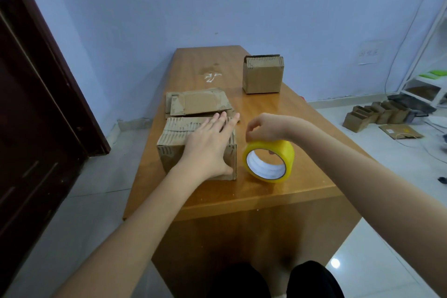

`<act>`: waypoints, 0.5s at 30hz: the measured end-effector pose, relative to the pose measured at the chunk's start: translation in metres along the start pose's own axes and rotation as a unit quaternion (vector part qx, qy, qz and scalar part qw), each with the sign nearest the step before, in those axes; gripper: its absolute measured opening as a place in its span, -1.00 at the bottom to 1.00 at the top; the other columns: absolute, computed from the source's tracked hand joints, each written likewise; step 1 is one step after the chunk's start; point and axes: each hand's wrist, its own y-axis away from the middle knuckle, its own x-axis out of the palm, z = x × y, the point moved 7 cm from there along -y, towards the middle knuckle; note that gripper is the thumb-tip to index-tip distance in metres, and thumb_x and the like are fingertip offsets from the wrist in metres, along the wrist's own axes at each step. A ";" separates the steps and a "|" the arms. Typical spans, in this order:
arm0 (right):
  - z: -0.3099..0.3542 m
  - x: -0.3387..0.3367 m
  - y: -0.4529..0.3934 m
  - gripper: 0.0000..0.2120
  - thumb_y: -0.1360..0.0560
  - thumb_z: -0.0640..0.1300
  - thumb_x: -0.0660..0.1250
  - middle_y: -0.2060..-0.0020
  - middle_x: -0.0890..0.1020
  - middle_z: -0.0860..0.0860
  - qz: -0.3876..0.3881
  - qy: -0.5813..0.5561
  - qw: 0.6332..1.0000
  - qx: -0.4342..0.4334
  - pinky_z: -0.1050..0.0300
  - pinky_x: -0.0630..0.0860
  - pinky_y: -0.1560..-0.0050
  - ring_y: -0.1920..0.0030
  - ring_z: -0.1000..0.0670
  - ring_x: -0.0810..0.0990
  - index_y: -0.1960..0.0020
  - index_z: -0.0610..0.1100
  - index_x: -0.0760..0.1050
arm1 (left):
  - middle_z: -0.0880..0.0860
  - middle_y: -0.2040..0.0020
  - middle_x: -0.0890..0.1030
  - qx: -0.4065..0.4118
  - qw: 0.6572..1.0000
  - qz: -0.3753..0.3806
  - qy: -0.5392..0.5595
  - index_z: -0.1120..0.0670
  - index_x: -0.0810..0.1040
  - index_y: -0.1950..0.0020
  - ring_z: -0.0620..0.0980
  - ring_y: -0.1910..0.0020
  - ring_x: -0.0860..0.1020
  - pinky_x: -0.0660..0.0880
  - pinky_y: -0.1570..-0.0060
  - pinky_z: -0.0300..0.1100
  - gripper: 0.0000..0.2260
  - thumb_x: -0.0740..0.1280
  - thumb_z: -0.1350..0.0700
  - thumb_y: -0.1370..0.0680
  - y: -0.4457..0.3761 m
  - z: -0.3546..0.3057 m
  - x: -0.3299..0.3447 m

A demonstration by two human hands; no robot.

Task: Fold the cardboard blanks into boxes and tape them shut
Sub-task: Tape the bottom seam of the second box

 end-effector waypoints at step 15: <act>-0.012 -0.017 -0.004 -0.83 -0.54 -0.15 0.18 0.30 0.47 0.01 -0.164 0.296 0.940 0.050 0.20 0.22 0.41 0.31 -0.04 0.44 -0.04 -0.11 0.54 | 0.06 -0.56 -0.03 -0.034 0.998 0.057 -0.003 -0.14 0.12 -0.49 0.04 -0.53 -0.02 0.08 -0.44 -0.05 -0.16 0.48 -0.20 -0.32 0.003 0.002 -0.004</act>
